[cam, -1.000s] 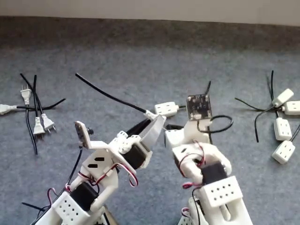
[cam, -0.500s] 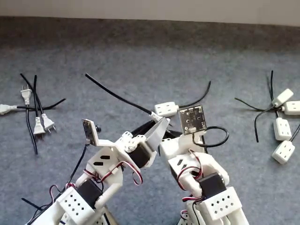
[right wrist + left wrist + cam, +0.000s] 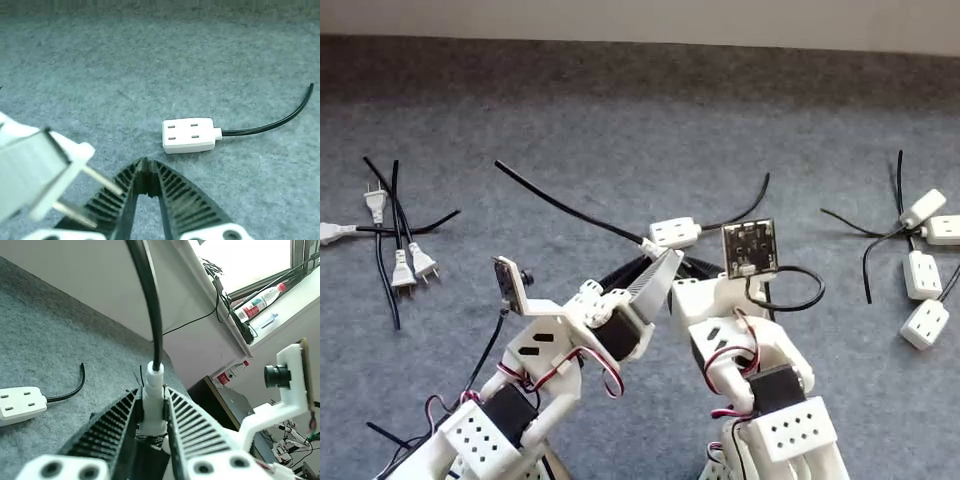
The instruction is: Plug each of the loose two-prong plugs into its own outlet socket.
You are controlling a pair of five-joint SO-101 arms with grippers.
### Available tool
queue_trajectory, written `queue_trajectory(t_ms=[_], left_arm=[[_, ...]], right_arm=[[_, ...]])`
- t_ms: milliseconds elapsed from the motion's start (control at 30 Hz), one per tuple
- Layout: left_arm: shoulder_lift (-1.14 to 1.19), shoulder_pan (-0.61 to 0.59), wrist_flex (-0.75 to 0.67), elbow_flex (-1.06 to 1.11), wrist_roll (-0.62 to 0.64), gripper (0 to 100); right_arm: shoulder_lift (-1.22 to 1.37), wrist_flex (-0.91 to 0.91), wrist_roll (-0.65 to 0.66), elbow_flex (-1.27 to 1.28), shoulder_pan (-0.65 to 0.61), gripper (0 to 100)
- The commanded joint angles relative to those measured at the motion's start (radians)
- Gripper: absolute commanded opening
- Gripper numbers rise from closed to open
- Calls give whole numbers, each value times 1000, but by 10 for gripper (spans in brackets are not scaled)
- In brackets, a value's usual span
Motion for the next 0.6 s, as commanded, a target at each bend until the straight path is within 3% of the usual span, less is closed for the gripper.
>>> queue_trajectory(t_ms=[0,300,567], left_arm=[[10,44,-15,21,8,7],[18,44,-15,21,8,7],[18,44,-15,21,8,7]], right_arm=[[154,-97,6,-19,25,7],[418,-136,63,-194,27,7],[541,-232,64,-260,114,7]])
